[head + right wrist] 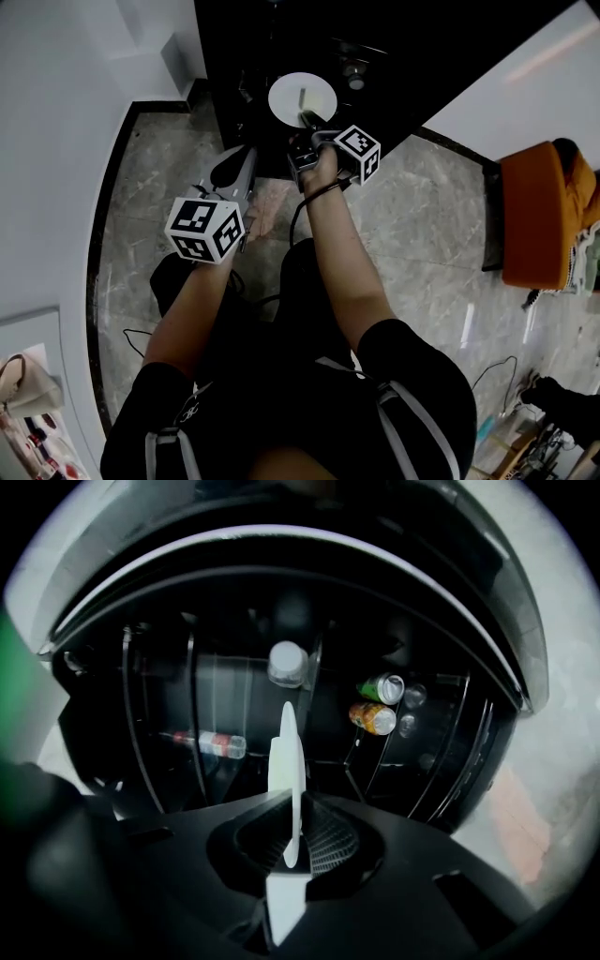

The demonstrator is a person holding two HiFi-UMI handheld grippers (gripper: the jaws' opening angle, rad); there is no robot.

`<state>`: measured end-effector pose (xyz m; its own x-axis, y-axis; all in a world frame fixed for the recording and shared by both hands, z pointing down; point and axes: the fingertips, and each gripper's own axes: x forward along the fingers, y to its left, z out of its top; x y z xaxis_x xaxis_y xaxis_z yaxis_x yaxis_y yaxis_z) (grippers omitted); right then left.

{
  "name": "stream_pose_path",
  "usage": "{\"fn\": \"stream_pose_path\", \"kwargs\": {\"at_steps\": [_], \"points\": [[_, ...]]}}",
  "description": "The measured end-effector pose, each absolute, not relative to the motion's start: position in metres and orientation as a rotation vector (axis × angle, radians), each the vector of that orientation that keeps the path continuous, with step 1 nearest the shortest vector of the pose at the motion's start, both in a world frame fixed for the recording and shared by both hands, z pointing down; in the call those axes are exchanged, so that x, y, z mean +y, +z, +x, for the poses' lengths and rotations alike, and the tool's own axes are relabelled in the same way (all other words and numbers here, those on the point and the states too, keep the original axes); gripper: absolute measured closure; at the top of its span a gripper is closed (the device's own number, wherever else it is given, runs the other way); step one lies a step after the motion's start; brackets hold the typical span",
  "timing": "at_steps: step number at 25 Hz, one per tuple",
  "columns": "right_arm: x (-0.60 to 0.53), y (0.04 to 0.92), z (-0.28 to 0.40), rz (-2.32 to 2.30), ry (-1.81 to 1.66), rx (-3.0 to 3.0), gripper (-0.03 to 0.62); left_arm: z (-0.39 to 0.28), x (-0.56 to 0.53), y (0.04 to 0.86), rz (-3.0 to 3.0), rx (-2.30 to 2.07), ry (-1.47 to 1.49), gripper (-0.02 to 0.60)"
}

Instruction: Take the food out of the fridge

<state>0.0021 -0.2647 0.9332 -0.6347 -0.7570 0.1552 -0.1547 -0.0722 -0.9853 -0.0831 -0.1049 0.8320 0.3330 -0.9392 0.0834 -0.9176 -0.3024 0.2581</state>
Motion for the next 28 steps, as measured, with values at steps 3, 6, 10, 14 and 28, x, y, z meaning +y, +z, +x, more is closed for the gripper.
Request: {"fn": "stream_pose_path", "kwargs": {"at_steps": [3,6,10,14,28], "points": [[-0.251,0.928,0.007,-0.964,-1.747,1.785,0.579,-0.087,-0.11,0.833,2.341,-1.685,-0.124,0.578],[-0.233,0.926,0.01,-0.947,-1.777,1.801,0.579,-0.092,-0.115,0.832,2.337,-1.697,-0.131,0.578],[-0.21,0.919,0.018,-0.928,-1.832,1.771,0.579,-0.091,-0.123,0.826,2.371,-1.694,-0.084,0.578],[-0.193,0.88,0.012,-0.901,-1.867,1.772,0.579,-0.098,-0.136,0.784,2.391,-1.688,-0.063,0.579],[-0.109,0.617,0.027,-0.878,-2.026,1.781,0.579,-0.11,-0.133,0.523,2.36,-1.669,0.016,0.578]]}}
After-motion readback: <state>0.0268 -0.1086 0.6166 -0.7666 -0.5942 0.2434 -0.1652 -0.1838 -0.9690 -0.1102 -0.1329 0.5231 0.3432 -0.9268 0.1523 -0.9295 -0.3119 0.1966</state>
